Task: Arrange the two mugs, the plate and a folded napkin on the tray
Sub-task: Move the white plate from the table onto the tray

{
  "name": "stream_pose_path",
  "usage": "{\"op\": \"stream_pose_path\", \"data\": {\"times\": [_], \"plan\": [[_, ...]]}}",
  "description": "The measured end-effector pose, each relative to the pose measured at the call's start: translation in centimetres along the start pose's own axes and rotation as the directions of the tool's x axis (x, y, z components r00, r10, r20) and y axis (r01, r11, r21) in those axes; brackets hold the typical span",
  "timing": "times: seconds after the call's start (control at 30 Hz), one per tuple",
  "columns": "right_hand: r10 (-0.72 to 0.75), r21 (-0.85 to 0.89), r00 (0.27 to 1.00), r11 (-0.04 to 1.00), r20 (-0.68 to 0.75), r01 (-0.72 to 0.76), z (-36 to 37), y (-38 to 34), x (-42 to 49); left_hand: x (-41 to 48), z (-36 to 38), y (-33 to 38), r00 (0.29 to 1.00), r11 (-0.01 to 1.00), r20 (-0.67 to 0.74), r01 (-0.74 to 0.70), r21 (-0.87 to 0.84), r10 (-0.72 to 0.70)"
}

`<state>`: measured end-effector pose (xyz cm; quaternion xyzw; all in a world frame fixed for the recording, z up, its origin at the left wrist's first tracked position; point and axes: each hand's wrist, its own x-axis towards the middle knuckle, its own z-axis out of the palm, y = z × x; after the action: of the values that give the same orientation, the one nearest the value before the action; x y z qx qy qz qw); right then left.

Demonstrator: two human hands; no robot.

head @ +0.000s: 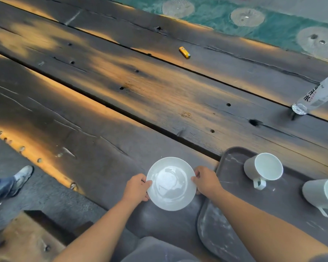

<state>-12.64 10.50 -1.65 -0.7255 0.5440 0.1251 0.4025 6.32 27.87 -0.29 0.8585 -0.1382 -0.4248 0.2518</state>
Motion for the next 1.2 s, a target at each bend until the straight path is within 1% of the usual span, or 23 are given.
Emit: {"op": "stream_pose_path", "data": {"times": [0.17, 0.37, 0.5, 0.7, 0.93, 1.2], "plan": [[0.009, 0.019, 1.000, 1.000, -0.010, -0.008, -0.4, -0.1, -0.7, -0.1, 0.1, 0.1, 1.000, 1.000, 0.016, -0.010, -0.013, 0.011], [0.035, 0.147, 0.999, 0.989, -0.028, -0.030, -1.6, 0.7, -3.2, -1.2, 0.5, 0.5, 0.999, 0.998, 0.008, -0.051, -0.026, 0.052], [0.032, 0.209, 0.998, 0.978, -0.058, -0.019, -2.5, 2.1, -5.6, -2.3, 1.3, 0.9, 0.996, 0.997, 0.047, -0.078, -0.017, 0.079], [0.075, 0.302, 0.992, 0.952, -0.100, -0.041, -3.8, 5.7, -9.3, -4.3, 3.8, 2.1, 0.983, 0.990, 0.122, -0.139, 0.010, 0.136], [0.175, 0.400, 0.975, 0.910, -0.135, -0.108, -4.5, 11.3, -12.8, -7.3, 7.8, 3.6, 0.962, 0.981, 0.214, -0.184, 0.052, 0.169], [0.273, 0.498, 0.950, 0.851, -0.151, -0.165, -5.0, 16.6, -14.9, -9.5, 11.9, 5.6, 0.931, 0.956, 0.286, -0.268, 0.117, 0.226]]}}
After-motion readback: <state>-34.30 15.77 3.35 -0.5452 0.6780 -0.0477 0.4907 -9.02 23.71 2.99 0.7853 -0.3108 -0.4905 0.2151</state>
